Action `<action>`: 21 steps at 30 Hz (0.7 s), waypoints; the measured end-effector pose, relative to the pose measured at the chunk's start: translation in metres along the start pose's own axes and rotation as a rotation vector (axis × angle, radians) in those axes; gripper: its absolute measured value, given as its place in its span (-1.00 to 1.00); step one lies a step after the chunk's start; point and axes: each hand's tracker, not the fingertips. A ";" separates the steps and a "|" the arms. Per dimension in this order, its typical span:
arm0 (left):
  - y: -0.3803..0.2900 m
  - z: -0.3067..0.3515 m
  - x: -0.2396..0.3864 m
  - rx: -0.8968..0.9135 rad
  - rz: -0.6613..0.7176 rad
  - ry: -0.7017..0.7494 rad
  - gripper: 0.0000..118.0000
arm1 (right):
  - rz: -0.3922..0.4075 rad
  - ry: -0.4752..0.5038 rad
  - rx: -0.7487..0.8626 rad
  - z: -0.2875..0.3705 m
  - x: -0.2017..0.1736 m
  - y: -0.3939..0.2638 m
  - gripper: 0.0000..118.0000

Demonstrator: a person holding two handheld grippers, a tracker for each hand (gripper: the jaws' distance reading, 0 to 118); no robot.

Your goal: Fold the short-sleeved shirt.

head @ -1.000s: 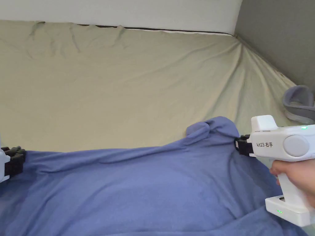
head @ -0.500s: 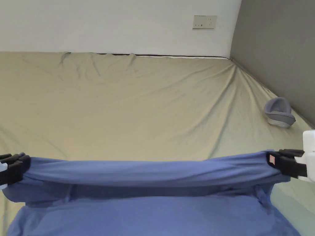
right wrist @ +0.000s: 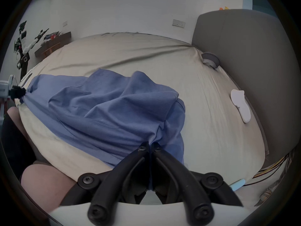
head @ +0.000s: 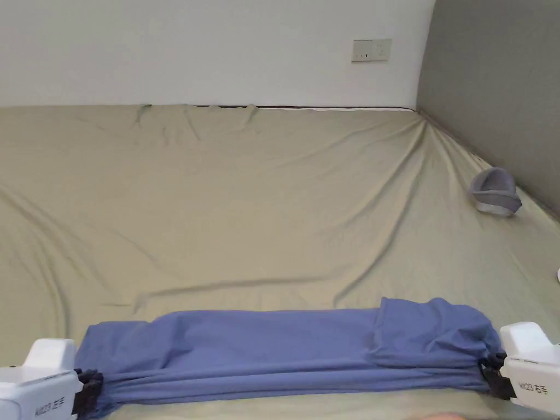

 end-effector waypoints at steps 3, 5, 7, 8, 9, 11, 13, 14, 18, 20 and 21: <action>-0.008 -0.008 0.005 0.055 -0.062 0.049 -1.00 | 0.037 -0.032 -0.013 0.000 -0.004 0.003 -0.98; -0.002 -0.006 0.002 0.051 -0.021 0.052 -0.88 | 0.010 -0.042 -0.013 0.001 -0.005 0.004 -0.90; 0.006 0.007 0.000 0.084 -0.041 0.110 0.16 | -0.057 -0.082 -0.021 0.008 -0.004 0.007 -0.06; 0.011 0.016 -0.002 0.102 -0.057 0.133 0.66 | -0.108 -0.093 -0.015 0.015 -0.002 0.011 0.53; 0.017 0.030 -0.005 0.147 -0.034 0.119 0.92 | -0.185 -0.054 0.001 0.026 -0.001 0.016 0.83; 0.036 0.063 -0.005 0.231 0.019 0.061 0.89 | -0.271 -0.021 0.129 0.056 0.001 0.033 0.80; 0.058 0.093 0.003 0.315 0.043 0.101 0.75 | -0.234 -0.133 0.351 0.095 -0.004 0.058 0.79; 0.067 0.111 0.010 0.408 0.046 0.112 0.50 | -0.210 -0.169 0.454 0.116 -0.014 0.069 0.79; 0.090 0.167 0.052 0.661 0.091 0.193 -0.06 | -0.204 -0.169 0.746 0.181 -0.064 0.098 0.73; 0.090 0.178 0.072 0.781 0.122 0.178 -0.07 | -0.112 -0.174 0.834 0.192 -0.095 0.102 0.71; 0.088 0.180 0.080 0.834 0.132 0.154 -0.24 | -0.049 -0.188 0.883 0.187 -0.108 0.103 0.47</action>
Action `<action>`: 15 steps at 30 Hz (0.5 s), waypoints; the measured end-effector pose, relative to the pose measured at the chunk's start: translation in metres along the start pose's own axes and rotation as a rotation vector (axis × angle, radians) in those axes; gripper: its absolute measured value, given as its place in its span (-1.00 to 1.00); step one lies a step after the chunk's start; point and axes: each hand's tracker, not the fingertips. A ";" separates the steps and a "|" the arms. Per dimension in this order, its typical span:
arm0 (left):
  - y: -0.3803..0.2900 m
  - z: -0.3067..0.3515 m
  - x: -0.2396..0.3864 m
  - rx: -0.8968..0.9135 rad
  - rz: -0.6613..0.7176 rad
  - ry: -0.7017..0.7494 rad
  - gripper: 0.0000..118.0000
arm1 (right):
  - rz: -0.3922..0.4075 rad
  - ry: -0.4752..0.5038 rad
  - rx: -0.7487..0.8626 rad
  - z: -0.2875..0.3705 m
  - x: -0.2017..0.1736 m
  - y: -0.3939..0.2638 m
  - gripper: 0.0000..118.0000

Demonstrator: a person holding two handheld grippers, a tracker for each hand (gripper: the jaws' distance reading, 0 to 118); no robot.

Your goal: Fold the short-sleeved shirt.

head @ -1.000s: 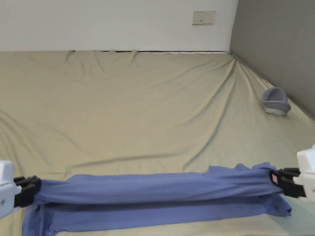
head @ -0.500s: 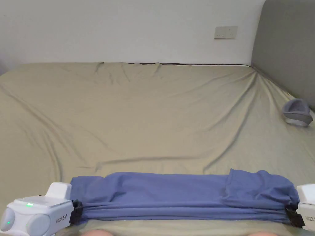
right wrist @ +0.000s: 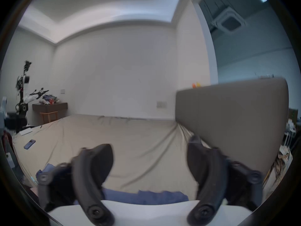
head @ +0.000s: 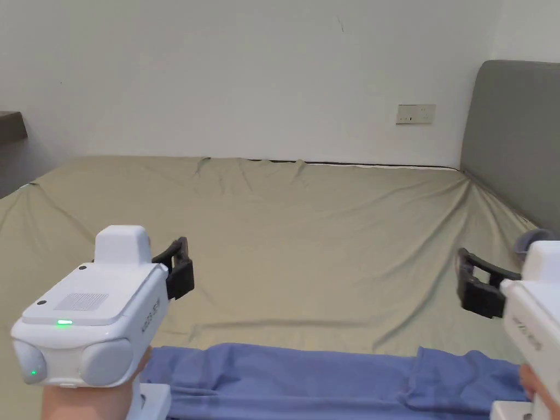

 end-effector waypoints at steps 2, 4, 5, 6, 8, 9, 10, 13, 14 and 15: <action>-0.009 0.000 0.019 0.021 -0.047 0.025 -1.00 | 0.022 0.043 -0.001 0.001 -0.025 -0.007 -0.42; -0.022 0.002 0.028 0.029 -0.061 0.012 -1.00 | -0.010 0.019 -0.068 -0.007 -0.040 -0.022 -0.97; -0.028 0.001 0.031 0.015 -0.064 -0.029 -1.00 | -0.034 0.055 -0.148 -0.011 -0.046 -0.028 -0.98; -0.034 -0.002 0.035 -0.002 -0.065 -0.025 -1.00 | -0.053 0.085 -0.217 -0.015 -0.050 -0.033 -1.00; -0.047 -0.008 0.039 -0.029 -0.060 -0.002 -1.00 | 0.024 0.044 -0.229 -0.022 -0.057 -0.045 -1.00; -0.052 -0.011 0.038 -0.053 -0.044 -0.001 -1.00 | 0.077 0.042 -0.186 -0.024 -0.060 -0.048 -1.00; -0.055 -0.013 0.038 -0.093 -0.031 0.002 -1.00 | -0.014 0.065 -0.293 -0.026 -0.062 -0.052 -1.00; -0.066 -0.016 0.035 -0.105 -0.030 0.021 -1.00 | 0.009 0.062 -0.254 -0.028 -0.062 -0.056 -1.00; -0.066 -0.017 0.035 -0.113 -0.037 0.027 -1.00 | 0.032 0.064 -0.223 -0.027 -0.062 -0.055 -1.00; -0.067 -0.017 0.033 -0.117 -0.041 0.024 -1.00 | 0.013 0.068 -0.238 -0.028 -0.061 -0.055 -1.00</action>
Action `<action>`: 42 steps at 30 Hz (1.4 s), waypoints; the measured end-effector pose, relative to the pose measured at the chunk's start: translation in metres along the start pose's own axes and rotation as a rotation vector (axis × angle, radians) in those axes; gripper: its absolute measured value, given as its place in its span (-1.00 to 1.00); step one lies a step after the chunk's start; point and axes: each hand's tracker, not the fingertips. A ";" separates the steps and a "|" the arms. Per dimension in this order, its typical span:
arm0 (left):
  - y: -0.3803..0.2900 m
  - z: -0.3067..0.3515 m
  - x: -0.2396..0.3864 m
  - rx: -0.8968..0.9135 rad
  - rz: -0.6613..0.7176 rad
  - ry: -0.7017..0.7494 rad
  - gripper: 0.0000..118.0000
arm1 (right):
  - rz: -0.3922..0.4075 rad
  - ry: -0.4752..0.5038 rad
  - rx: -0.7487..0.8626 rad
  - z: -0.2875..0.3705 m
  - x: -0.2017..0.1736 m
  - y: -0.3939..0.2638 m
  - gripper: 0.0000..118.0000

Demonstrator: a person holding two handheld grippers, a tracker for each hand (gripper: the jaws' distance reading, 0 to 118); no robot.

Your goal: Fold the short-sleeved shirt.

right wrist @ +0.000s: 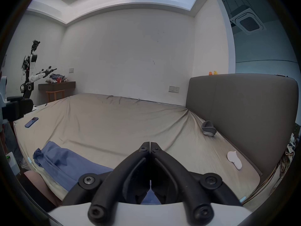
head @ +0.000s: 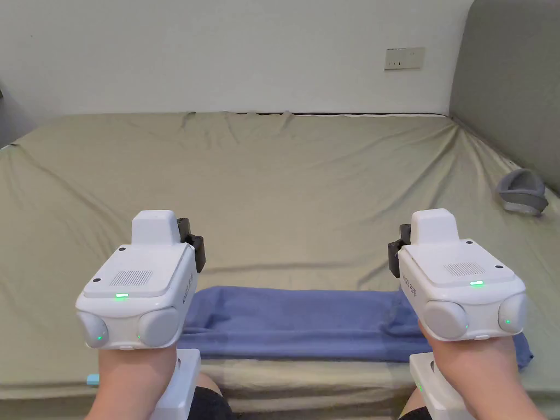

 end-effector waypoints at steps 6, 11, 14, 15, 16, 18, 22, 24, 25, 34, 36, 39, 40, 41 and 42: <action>0.006 0.000 -0.006 -0.012 -0.020 -0.038 -1.00 | 0.001 0.013 -0.004 0.000 0.001 -0.002 -1.00; 0.023 -0.019 -0.041 -0.060 0.051 -0.081 -1.00 | -0.005 -0.002 -0.002 -0.004 0.004 -0.004 -1.00; 0.024 -0.040 -0.083 -0.252 0.164 -0.250 -1.00 | 0.004 0.009 -0.012 -0.006 0.004 -0.007 -1.00; 0.022 -0.046 -0.100 -0.327 0.220 -0.308 -1.00 | -0.010 0.026 -0.018 -0.006 0.006 -0.008 -1.00; 0.017 -0.054 -0.117 -0.417 0.309 -0.397 -1.00 | -0.013 0.032 -0.021 -0.006 0.006 -0.009 -1.00; -0.002 -0.067 -0.153 -0.563 0.467 -0.609 -1.00 | -0.076 0.098 -0.046 -0.006 0.008 -0.008 -1.00; -0.035 -0.085 -0.191 -0.708 0.491 -0.635 1.00 | -0.103 0.143 -0.064 -0.005 0.008 -0.005 -1.00; -0.051 -0.086 -0.213 -0.709 0.557 -0.690 0.96 | -0.092 0.156 -0.064 -0.004 0.007 -0.004 -1.00; -0.059 -0.092 -0.220 -0.754 0.568 -0.623 0.96 | -0.087 0.163 -0.068 -0.003 0.004 -0.003 -1.00; -0.130 -0.162 -0.215 -0.873 0.871 -0.801 0.96 | -0.050 0.173 -0.117 -0.009 -0.003 -0.012 -1.00; -0.141 -0.169 -0.206 -0.859 0.948 -0.808 0.94 | -0.099 0.191 -0.168 -0.013 0.001 -0.016 -1.00; -0.136 -0.176 -0.187 -0.883 0.921 -0.864 0.05 | -0.072 0.155 -0.188 -0.018 0.005 -0.022 -1.00; -0.133 -0.176 -0.181 -0.905 0.871 -0.890 -0.76 | -0.063 0.149 -0.193 -0.019 0.006 -0.024 -1.00; -0.131 -0.177 -0.174 -0.941 0.793 -0.867 -0.84 | -0.065 0.148 -0.197 -0.019 0.008 -0.026 -1.00; -0.131 -0.176 -0.164 -0.978 0.696 -0.809 -0.84 | -0.071 0.148 -0.200 -0.020 0.010 -0.027 -1.00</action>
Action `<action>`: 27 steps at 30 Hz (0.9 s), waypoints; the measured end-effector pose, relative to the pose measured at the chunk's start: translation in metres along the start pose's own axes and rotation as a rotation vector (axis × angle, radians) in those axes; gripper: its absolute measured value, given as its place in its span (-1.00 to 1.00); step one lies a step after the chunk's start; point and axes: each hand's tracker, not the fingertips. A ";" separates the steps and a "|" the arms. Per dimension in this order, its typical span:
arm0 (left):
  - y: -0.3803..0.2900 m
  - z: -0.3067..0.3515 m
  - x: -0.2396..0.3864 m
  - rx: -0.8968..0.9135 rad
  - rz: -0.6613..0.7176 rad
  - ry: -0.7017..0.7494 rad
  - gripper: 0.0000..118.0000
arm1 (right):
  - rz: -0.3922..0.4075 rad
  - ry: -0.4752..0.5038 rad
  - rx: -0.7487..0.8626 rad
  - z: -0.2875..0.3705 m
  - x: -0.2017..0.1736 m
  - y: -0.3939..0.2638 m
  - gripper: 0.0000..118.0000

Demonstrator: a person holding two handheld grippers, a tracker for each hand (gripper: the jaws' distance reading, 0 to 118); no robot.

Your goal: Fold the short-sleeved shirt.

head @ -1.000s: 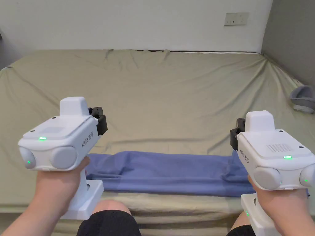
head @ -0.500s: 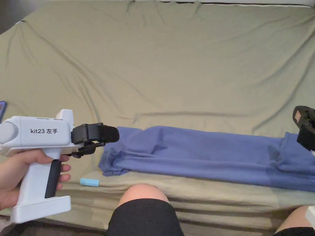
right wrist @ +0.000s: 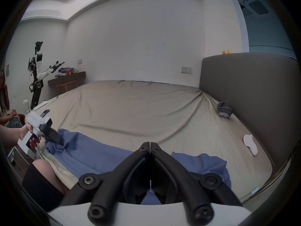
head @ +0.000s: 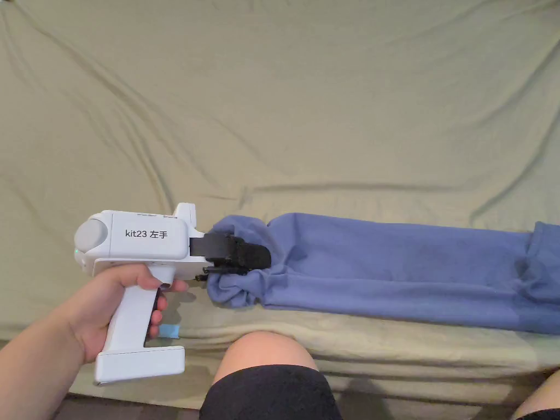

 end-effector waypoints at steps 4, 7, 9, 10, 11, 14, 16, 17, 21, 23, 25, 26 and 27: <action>0.012 0.012 0.015 0.015 -0.101 0.019 -0.84 | 0.006 -0.010 -0.004 0.000 0.003 -0.001 -1.00; 0.019 0.037 0.038 0.101 -0.128 0.054 -0.85 | 0.006 -0.004 0.003 0.001 0.004 0.002 -1.00; 0.027 0.060 0.049 0.117 -0.120 0.033 -0.85 | 0.006 -0.002 0.008 0.001 0.004 0.004 -1.00; 0.030 0.073 0.056 0.119 -0.120 0.029 -0.85 | 0.002 0.007 0.011 0.002 0.004 0.005 -1.00; 0.033 0.087 0.065 0.119 -0.132 0.032 -0.85 | -0.007 0.017 0.015 0.002 0.003 0.006 -1.00; 0.041 0.129 0.079 0.144 -0.205 0.137 -0.85 | -0.019 0.047 0.042 0.009 0.005 0.009 -1.00; 0.050 0.155 0.076 0.149 -0.151 0.213 -0.85 | -0.006 0.053 0.054 0.015 0.010 0.009 -1.00; 0.055 0.163 0.071 0.144 -0.129 0.275 -0.85 | -0.002 0.059 0.058 0.016 0.011 0.009 -1.00; 0.053 0.160 0.085 0.068 -0.156 0.474 -0.85 | -0.005 0.068 0.060 0.016 0.022 0.008 -1.00; 0.049 0.137 0.107 -0.001 -0.209 0.525 -0.85 | -0.012 0.071 0.061 0.017 0.025 0.010 -1.00; 0.044 0.109 0.132 -0.019 -0.284 0.548 -0.85 | -0.023 0.078 0.065 0.018 0.028 0.012 -1.00; 0.045 0.092 0.144 -0.014 -0.259 0.530 -0.85 | -0.032 0.085 0.066 0.019 0.030 0.012 -1.00; 0.046 0.075 0.152 -0.028 -0.248 0.523 -0.85 | -0.038 0.090 0.065 0.019 0.030 0.013 -1.00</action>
